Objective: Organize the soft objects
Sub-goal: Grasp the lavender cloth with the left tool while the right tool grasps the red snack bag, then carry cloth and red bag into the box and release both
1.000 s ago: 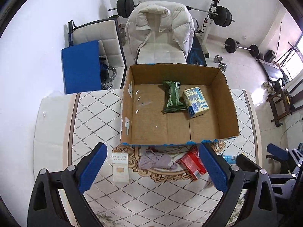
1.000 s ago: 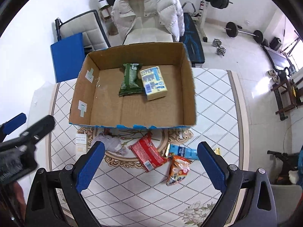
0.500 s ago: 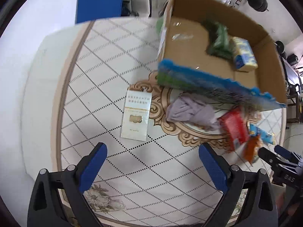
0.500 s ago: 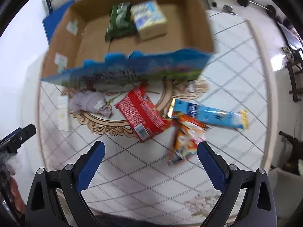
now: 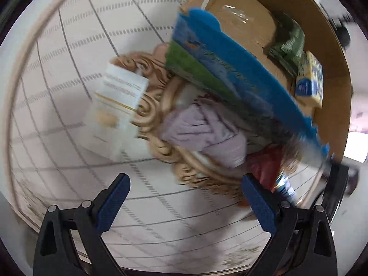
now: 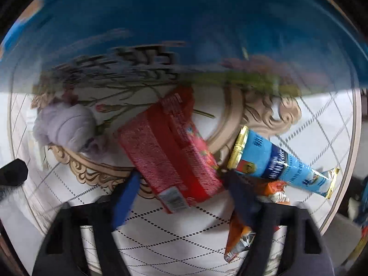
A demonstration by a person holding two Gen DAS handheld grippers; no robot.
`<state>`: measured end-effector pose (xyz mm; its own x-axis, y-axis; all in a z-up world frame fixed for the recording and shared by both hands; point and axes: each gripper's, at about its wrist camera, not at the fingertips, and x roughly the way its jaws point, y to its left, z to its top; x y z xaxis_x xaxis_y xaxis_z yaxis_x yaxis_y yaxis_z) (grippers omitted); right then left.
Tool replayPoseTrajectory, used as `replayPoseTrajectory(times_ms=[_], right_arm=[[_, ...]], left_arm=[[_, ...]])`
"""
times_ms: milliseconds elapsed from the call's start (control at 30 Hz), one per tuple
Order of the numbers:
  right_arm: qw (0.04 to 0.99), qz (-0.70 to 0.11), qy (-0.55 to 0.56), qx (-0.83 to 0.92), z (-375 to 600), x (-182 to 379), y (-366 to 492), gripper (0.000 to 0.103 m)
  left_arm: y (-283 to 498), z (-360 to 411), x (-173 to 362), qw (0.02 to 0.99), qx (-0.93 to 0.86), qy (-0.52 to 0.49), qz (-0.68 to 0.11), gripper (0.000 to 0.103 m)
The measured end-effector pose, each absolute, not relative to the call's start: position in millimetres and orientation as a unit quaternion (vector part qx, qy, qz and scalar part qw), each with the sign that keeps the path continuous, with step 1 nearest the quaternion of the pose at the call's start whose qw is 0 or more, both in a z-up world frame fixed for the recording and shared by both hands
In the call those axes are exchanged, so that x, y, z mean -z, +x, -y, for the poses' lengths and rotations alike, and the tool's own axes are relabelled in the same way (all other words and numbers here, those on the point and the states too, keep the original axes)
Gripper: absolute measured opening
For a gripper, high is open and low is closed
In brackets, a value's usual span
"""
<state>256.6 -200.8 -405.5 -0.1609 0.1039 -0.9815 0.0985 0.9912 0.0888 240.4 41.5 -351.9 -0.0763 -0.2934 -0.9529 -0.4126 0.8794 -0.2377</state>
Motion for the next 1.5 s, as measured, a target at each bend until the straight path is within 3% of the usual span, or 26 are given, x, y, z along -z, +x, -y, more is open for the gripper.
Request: replayPoseTrajectory(times_ms=[133, 367, 667, 767, 900, 967, 1000, 1033, 1333, 1500], right_arm=[[0.632, -0.769, 0.098, -0.014, 207, 407, 249, 0.064], [0.626, -0.776, 0.075, -0.017, 209, 408, 229, 0.064], [0.645, -0.759, 0.079, -0.042, 205, 384, 230, 0.064], [0.644, -0.761, 0.069, -0.031, 198, 391, 238, 0.065], [0.635, -0.769, 0.062, -0.018, 193, 404, 240, 0.064], [0.63, -0.774, 0.068, -0.008, 196, 408, 235, 0.055], [0.629, -0.774, 0.073, -0.006, 196, 408, 234, 0.054], [0.626, -0.776, 0.074, -0.006, 198, 407, 232, 0.053], [0.599, -0.798, 0.055, -0.024, 198, 409, 185, 0.05], [0.619, -0.784, 0.034, -0.017, 185, 406, 168, 0.05]], left_arm=[[245, -20, 367, 0.625, -0.054, -0.274, -0.729, 0.099], [249, -2, 393, 0.618, -0.094, -0.197, -0.756, 0.099], [194, -45, 367, 0.627, -0.105, -0.218, -0.741, 0.099], [203, -32, 366, 0.631, -0.086, -0.244, -0.731, 0.099], [234, -2, 379, 0.652, -0.076, -0.182, -0.732, 0.099], [243, 3, 389, 0.655, -0.067, -0.16, -0.735, 0.072], [243, 4, 392, 0.651, -0.058, -0.165, -0.738, 0.048], [240, 4, 395, 0.645, -0.054, -0.166, -0.744, 0.038], [150, 16, 402, 0.637, 0.004, -0.048, -0.769, 0.039], [145, 5, 414, 0.63, 0.006, -0.098, -0.77, 0.046]])
